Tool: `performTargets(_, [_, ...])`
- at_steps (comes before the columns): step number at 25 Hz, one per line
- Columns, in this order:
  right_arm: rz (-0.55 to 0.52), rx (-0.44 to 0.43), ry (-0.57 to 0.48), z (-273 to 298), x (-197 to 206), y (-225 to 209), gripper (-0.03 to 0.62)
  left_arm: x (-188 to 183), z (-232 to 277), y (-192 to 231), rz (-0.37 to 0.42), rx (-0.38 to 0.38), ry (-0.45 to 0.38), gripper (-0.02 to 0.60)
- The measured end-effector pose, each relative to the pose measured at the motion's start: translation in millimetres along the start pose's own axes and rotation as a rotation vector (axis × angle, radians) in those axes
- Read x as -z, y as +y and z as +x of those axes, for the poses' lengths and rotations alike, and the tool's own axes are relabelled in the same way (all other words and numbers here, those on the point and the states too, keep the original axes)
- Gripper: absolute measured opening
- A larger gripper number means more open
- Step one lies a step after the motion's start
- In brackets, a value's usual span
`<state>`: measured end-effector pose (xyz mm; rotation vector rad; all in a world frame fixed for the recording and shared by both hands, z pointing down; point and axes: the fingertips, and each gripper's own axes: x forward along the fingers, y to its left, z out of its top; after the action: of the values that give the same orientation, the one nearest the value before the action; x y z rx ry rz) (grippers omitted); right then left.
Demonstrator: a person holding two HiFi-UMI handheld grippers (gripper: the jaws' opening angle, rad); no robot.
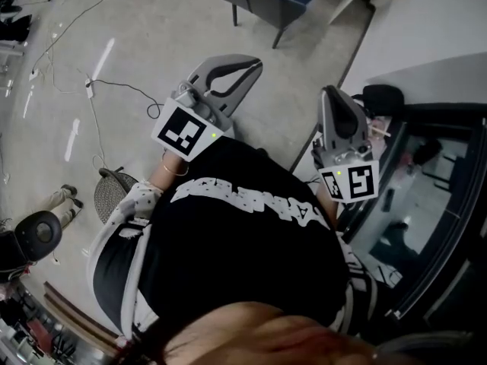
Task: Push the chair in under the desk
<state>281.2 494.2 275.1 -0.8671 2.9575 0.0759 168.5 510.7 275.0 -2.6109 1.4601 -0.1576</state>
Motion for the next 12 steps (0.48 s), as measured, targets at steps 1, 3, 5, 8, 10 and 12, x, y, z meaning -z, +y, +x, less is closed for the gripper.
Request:
performTargets(1, [-0.001,-0.001,0.001,8,1,0,0.034,3,0,8,-0.008,-0.003,0.001,0.034])
performTargets(3, [-0.003,-0.004,0.011,23,4,0,0.034,8,1,24,-0.017,-0.005,0.004,0.034])
performTargets(5, [-0.003,-0.005,0.028,38,8,-1,0.034,13,4,40,-0.02,-0.006,0.004,0.034])
performTargets(8, [-0.009,-0.004,0.053,60,12,-5,0.034,20,8,63,-0.035,-0.007,-0.003,0.034])
performTargets(10, [-0.018,-0.002,0.062,76,13,-7,0.034,25,10,79,-0.04,-0.008,-0.002,0.034])
performTargets(12, [-0.023,-0.001,0.073,92,14,-9,0.034,30,12,95,-0.043,-0.011,0.0,0.035])
